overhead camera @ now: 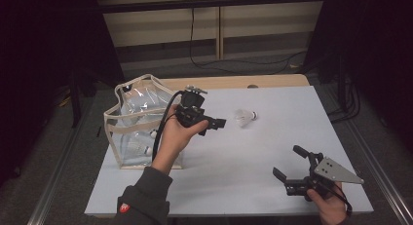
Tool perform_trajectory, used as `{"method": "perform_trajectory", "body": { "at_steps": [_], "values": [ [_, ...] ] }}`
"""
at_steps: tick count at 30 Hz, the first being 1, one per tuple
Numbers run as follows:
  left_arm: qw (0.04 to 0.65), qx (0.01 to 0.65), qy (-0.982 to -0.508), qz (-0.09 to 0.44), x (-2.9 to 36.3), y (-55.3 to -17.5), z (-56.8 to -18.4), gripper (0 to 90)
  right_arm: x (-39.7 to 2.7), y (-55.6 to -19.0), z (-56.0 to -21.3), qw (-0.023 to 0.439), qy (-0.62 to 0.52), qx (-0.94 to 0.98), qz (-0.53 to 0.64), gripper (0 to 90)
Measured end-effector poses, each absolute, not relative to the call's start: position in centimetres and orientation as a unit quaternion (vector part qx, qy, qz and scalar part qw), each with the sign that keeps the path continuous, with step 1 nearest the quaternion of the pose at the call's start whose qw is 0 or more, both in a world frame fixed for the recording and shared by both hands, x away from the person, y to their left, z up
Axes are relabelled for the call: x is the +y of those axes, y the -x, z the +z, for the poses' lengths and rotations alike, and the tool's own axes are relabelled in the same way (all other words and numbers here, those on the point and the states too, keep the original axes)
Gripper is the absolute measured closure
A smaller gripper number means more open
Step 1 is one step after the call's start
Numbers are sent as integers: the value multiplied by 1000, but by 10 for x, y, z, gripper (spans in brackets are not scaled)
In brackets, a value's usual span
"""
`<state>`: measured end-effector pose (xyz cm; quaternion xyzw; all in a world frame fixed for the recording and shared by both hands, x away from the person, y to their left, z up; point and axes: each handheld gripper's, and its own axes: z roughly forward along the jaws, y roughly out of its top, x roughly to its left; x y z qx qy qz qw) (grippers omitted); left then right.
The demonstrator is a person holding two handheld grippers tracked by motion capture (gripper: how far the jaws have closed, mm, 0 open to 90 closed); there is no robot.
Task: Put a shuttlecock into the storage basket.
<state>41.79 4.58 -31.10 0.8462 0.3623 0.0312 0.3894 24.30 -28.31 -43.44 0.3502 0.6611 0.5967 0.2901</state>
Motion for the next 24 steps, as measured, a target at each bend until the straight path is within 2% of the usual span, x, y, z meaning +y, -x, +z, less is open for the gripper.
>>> {"method": "perform_trajectory", "body": {
  "at_steps": [24],
  "values": [
    [394, 374, -839, 8, 32, -423, -338, 71, -283, -243, -434, 290, -350, 662, 597, 3]
  ]
}}
